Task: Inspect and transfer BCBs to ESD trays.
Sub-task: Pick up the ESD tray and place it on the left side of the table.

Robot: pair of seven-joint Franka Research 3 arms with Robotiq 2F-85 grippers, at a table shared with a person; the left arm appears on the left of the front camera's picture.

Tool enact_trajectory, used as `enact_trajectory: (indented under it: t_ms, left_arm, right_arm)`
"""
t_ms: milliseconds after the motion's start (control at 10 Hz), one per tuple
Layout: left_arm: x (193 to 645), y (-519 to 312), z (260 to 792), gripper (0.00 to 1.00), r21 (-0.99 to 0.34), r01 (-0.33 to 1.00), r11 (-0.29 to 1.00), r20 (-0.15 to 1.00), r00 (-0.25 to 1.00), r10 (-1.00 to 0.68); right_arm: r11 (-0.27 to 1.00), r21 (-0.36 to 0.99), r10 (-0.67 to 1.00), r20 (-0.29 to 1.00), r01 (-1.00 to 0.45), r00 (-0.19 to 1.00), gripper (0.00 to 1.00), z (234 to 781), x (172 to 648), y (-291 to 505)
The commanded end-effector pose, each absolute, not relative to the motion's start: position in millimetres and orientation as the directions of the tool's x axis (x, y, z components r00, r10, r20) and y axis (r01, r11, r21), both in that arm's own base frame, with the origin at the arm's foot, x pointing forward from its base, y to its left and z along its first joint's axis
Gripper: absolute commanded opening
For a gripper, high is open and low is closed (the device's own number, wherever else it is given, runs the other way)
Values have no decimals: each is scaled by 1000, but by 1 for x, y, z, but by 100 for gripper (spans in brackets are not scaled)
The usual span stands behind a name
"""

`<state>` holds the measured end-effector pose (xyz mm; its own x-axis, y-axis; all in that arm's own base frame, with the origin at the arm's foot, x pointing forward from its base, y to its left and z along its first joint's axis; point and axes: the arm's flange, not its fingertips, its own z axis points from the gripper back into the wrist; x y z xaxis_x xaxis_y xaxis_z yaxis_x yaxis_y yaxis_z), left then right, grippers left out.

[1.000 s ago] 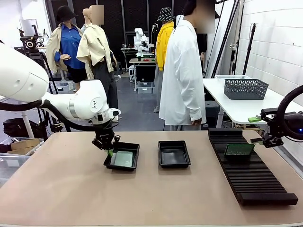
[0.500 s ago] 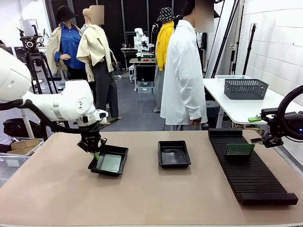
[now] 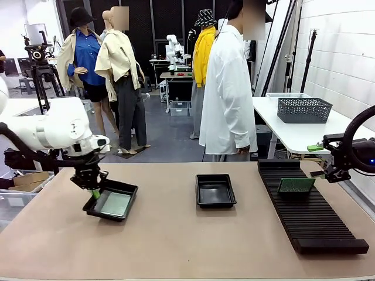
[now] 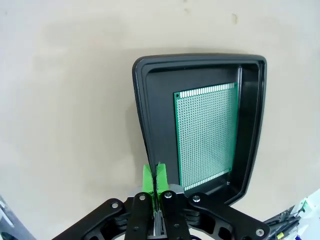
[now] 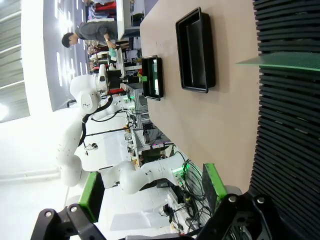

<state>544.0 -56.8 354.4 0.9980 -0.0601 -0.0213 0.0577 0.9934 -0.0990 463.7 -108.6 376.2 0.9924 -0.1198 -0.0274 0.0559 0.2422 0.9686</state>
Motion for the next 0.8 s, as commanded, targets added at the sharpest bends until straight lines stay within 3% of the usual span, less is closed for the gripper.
enact_trajectory:
  t_ms: [0,700]
  left_arm:
    - [535,-26,355,0,-127,56,990,-8,998,-58]
    - [524,73,353,0,-177,-35,984,-16,999,32]
  right_arm:
    - [241,969,-110,-24,50,994,100,377,462,-108]
    - [241,969,-110,-24,50,994,100,377,462,-108]
